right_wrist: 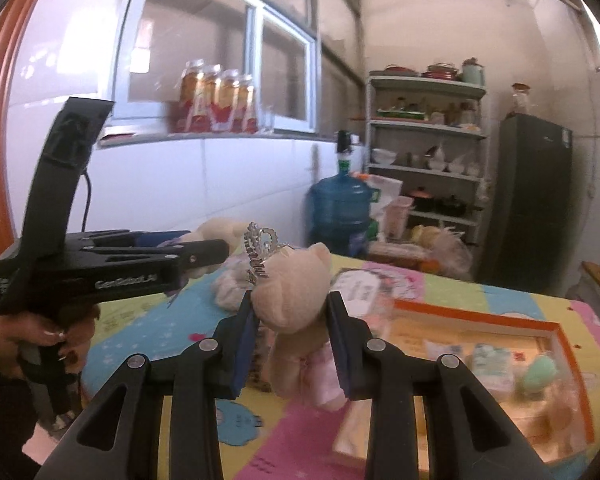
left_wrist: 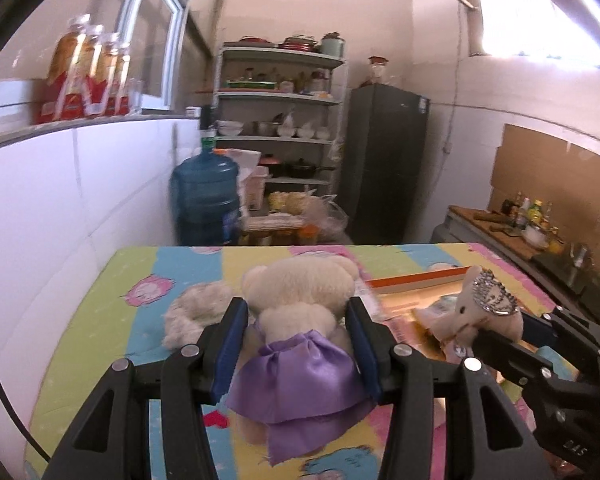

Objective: Organize soft objects
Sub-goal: 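Carry both teddy bears over the GOLDENLEAF box with both grippers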

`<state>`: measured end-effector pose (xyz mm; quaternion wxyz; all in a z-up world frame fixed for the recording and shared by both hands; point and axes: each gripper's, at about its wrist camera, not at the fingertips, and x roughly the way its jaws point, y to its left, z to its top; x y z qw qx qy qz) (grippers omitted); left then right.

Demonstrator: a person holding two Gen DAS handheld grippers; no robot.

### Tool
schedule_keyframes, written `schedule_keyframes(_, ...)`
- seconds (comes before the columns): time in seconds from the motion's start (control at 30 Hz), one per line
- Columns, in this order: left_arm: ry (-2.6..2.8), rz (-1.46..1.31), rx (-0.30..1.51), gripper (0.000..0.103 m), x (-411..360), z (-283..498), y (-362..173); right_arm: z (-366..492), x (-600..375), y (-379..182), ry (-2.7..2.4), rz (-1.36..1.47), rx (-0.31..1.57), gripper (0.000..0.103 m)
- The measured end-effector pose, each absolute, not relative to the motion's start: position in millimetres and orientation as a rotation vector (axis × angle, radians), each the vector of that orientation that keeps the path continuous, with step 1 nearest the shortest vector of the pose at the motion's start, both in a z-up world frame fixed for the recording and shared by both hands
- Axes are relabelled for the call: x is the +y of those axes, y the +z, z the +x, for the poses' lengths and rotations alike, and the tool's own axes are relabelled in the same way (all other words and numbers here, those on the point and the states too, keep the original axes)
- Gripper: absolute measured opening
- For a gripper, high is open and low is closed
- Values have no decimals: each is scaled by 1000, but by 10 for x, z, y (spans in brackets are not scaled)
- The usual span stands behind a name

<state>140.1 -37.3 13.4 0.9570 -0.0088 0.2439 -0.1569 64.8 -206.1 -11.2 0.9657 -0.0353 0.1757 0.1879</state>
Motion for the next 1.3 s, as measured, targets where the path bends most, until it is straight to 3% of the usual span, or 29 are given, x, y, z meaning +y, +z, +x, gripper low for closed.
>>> schedule_keyframes(0.53, -477, 10, 486, 51, -1371, 1433, 159, 463, -3066, -162, 187, -18, 345, 35)
schedule_keyframes(1.3, -606, 46, 593, 51, -2526, 1652, -268, 538, -4008, -526, 29, 72, 422, 35)
